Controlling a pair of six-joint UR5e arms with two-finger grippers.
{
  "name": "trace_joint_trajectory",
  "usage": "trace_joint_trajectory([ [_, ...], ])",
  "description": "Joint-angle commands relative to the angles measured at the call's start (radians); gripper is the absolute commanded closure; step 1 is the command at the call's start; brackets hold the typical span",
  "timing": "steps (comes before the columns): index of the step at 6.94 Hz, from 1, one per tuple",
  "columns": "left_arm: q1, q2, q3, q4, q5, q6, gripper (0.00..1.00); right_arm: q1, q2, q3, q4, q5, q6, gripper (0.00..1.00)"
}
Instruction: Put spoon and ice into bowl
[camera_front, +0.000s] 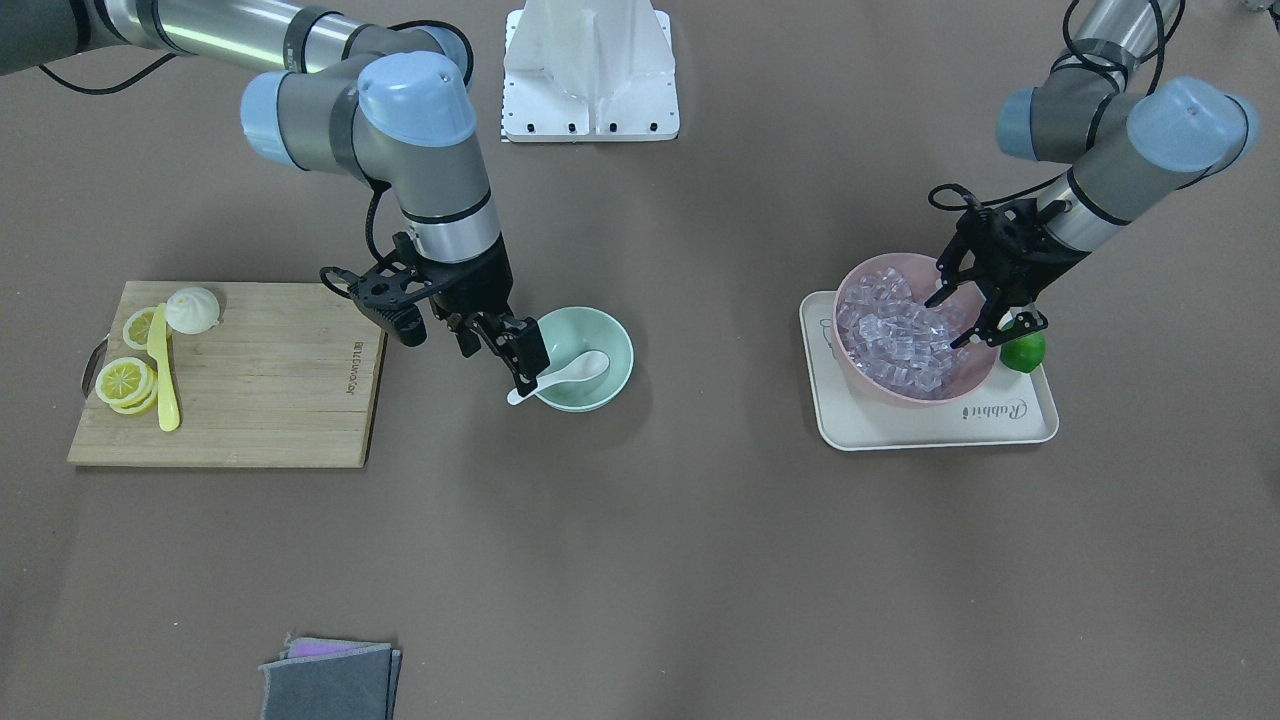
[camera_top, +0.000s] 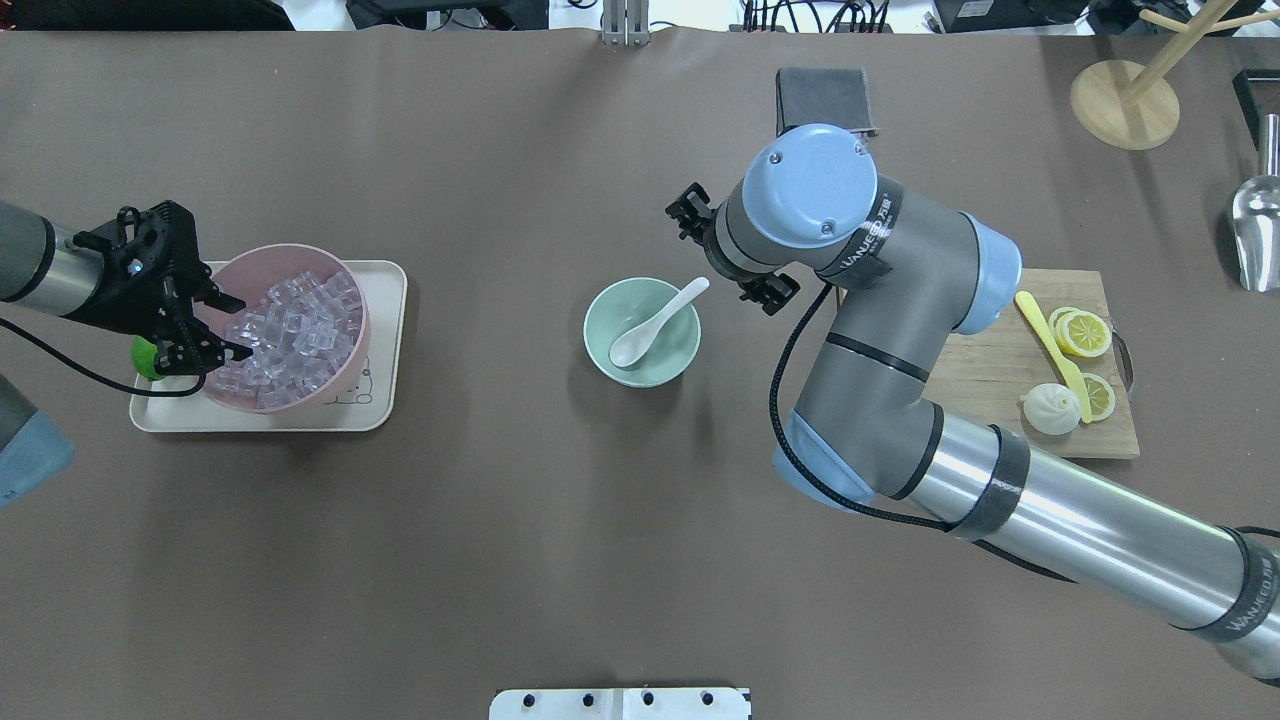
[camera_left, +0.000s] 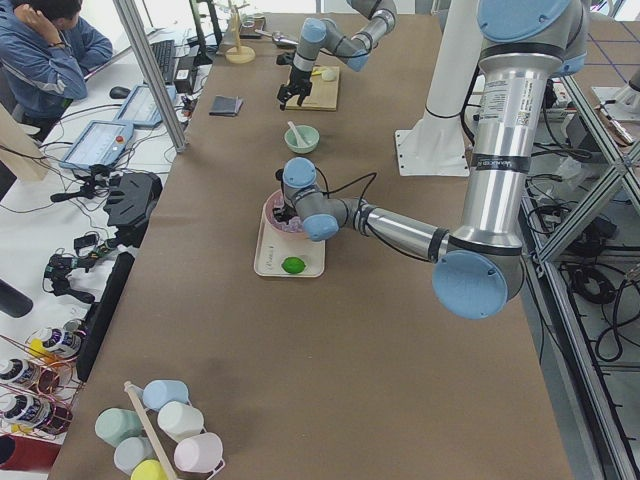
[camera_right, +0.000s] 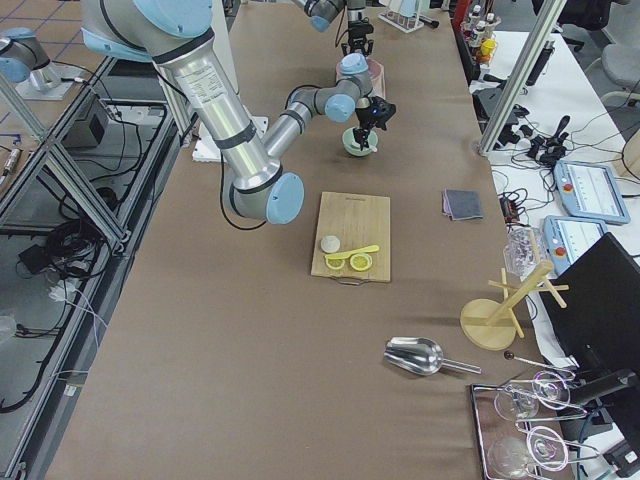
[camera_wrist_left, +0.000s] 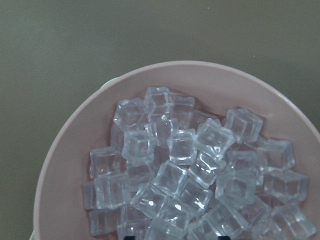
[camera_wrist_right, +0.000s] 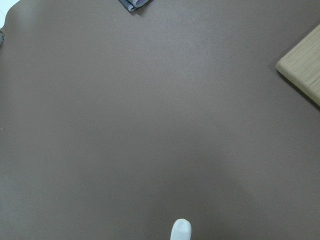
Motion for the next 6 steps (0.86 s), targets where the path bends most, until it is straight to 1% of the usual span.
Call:
trace_joint_trajectory([
  [1,0.003,-0.002,0.010,0.000,0.001,0.021,0.37,0.003,-0.018,0.083,-0.080,-0.004,-0.008,0.00],
  [3,0.003,-0.016,0.013,0.000,0.001,0.020,0.52,0.004,-0.033,0.097,-0.085,-0.004,-0.008,0.00],
  [4,0.003,-0.016,0.011,0.000,0.001,0.019,0.70,0.004,-0.053,0.120,-0.085,-0.002,-0.008,0.00],
  [5,0.003,-0.017,0.013,0.003,0.000,0.019,0.79,0.004,-0.056,0.128,-0.087,-0.002,-0.008,0.00],
  [6,0.003,-0.018,0.013,0.006,-0.002,0.019,1.00,0.004,-0.056,0.128,-0.087,-0.002,-0.008,0.00],
])
